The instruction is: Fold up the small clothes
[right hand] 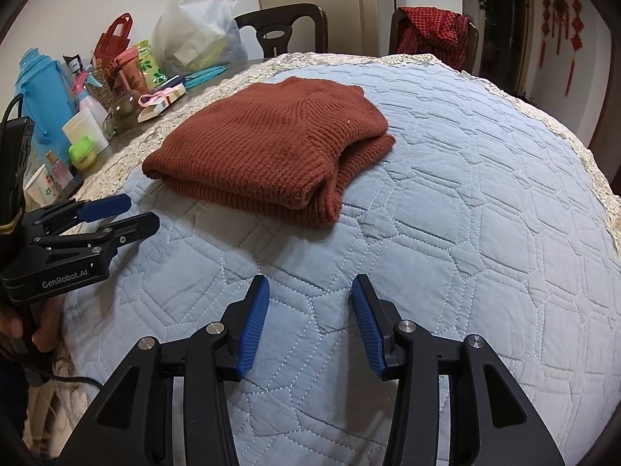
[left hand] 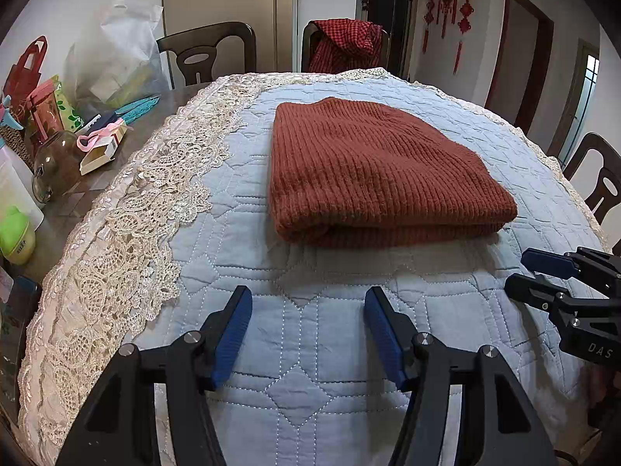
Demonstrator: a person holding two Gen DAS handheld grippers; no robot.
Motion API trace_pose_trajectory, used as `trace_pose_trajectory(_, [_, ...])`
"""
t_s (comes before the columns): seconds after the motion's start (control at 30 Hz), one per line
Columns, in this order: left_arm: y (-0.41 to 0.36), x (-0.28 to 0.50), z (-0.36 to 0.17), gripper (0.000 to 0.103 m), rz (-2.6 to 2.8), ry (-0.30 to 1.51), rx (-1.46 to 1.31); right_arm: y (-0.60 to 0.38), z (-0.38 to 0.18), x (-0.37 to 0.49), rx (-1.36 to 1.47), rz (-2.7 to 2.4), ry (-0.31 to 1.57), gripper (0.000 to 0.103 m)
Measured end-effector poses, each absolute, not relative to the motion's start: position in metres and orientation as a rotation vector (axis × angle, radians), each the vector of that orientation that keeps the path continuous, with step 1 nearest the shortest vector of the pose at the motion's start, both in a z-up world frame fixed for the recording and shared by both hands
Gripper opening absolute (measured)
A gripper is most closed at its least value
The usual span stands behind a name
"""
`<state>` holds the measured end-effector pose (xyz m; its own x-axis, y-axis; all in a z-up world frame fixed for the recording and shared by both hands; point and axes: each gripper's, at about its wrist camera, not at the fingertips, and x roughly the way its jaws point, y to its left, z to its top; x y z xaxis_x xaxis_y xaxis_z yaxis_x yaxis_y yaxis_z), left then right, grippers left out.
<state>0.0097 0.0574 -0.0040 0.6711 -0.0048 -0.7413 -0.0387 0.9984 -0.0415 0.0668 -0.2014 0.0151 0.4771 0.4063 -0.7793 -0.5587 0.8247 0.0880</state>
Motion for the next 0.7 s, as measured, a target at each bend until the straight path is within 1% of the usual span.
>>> trace_pose_trajectory(0.2, [0.0574, 0.0098, -0.0040, 0.064, 0.019, 0.835, -0.055, -0.2010, 0.0155, 0.0669, -0.186, 0.594, 0.897, 0.046])
trace_pose_trajectory(0.43, [0.0571, 0.0096, -0.0040, 0.064, 0.019, 0.834, -0.056, -0.1981, 0.0149, 0.0641, -0.193, 0.600, 0.897, 0.049])
trace_pose_trajectory(0.7, [0.0578, 0.0100, -0.0042, 0.064, 0.019, 0.835, -0.055, -0.1976, 0.0151, 0.0634, -0.194, 0.600, 0.897, 0.050])
